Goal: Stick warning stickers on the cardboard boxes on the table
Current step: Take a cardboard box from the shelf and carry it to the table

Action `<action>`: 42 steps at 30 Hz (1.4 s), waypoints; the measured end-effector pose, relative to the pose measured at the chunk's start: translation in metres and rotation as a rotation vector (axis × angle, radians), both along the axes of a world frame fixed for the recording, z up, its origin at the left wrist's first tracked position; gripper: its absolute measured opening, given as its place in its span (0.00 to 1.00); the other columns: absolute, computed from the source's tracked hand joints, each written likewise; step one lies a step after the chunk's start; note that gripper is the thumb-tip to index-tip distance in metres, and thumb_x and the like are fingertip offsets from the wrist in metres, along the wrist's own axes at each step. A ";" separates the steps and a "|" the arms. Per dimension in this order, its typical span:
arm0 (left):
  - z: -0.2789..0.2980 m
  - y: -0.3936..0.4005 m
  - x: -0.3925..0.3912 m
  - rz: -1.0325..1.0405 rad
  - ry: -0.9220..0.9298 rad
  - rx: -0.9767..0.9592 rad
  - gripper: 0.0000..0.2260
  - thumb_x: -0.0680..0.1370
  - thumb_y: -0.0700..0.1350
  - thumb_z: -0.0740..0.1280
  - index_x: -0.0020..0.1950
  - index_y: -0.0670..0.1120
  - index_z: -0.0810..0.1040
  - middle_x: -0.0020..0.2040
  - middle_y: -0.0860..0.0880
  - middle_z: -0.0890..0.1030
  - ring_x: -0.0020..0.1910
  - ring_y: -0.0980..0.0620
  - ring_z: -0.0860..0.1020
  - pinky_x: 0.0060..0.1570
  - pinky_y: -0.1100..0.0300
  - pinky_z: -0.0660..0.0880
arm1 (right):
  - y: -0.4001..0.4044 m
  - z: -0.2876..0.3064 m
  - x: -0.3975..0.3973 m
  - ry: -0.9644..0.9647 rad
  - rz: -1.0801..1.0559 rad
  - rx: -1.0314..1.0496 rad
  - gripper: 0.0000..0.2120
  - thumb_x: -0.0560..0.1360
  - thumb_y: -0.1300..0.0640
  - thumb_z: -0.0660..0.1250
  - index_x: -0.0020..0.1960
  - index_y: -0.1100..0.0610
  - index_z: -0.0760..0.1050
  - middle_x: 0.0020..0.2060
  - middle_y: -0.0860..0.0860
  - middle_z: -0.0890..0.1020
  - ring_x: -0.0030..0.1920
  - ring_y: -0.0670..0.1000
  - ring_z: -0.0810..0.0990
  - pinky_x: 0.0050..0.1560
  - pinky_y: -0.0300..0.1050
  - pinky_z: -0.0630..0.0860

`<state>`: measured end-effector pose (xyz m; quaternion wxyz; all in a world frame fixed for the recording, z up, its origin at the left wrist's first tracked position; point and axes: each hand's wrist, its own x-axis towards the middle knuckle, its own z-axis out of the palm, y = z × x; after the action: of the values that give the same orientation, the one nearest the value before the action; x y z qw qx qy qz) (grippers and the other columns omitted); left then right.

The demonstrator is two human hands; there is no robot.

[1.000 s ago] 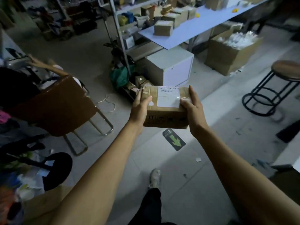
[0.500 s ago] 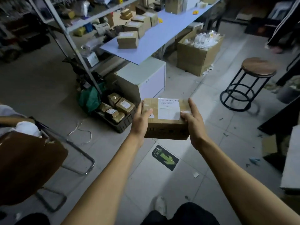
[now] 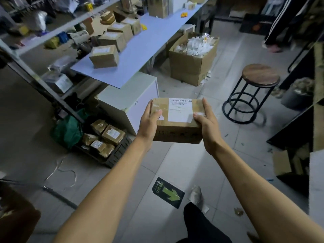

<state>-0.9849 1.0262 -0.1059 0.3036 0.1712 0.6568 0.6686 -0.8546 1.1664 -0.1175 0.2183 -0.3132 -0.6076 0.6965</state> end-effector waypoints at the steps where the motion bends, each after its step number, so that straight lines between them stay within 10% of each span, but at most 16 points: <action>1: 0.003 0.020 -0.009 -0.003 0.018 -0.001 0.15 0.77 0.52 0.64 0.62 0.65 0.75 0.58 0.52 0.83 0.58 0.50 0.82 0.55 0.50 0.80 | 0.019 0.002 -0.009 0.008 -0.002 -0.002 0.34 0.73 0.50 0.62 0.77 0.35 0.57 0.67 0.41 0.66 0.57 0.43 0.75 0.48 0.38 0.73; 10: 0.025 0.156 -0.080 0.005 0.039 -0.046 0.23 0.77 0.53 0.62 0.73 0.55 0.69 0.64 0.48 0.80 0.62 0.47 0.79 0.62 0.44 0.77 | 0.155 0.017 -0.087 0.024 0.016 -0.018 0.35 0.72 0.49 0.62 0.78 0.37 0.56 0.70 0.43 0.67 0.59 0.42 0.75 0.49 0.38 0.72; 15: 0.025 0.211 -0.122 0.050 0.017 -0.021 0.12 0.77 0.50 0.63 0.58 0.63 0.77 0.54 0.54 0.85 0.54 0.51 0.84 0.50 0.52 0.81 | 0.212 0.017 -0.132 0.019 0.027 0.000 0.34 0.73 0.50 0.62 0.77 0.37 0.58 0.66 0.42 0.70 0.53 0.36 0.77 0.39 0.26 0.73; 33: 0.005 0.409 -0.395 0.030 -0.085 0.007 0.14 0.77 0.53 0.64 0.62 0.65 0.75 0.56 0.54 0.84 0.56 0.51 0.83 0.51 0.50 0.82 | 0.407 0.017 -0.398 -0.079 0.007 0.049 0.32 0.77 0.50 0.63 0.76 0.34 0.56 0.55 0.31 0.68 0.55 0.42 0.76 0.44 0.35 0.73; 42: -0.009 0.501 -0.491 0.020 -0.083 -0.059 0.18 0.76 0.55 0.64 0.66 0.63 0.74 0.56 0.55 0.84 0.57 0.51 0.83 0.48 0.55 0.82 | 0.499 0.005 -0.491 -0.102 -0.029 0.034 0.31 0.78 0.53 0.63 0.77 0.37 0.58 0.49 0.22 0.72 0.45 0.27 0.78 0.39 0.24 0.73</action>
<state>-1.4755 1.5272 -0.1148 0.3287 0.1279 0.6647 0.6586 -1.3456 1.6650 -0.1129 0.2023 -0.3531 -0.6251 0.6661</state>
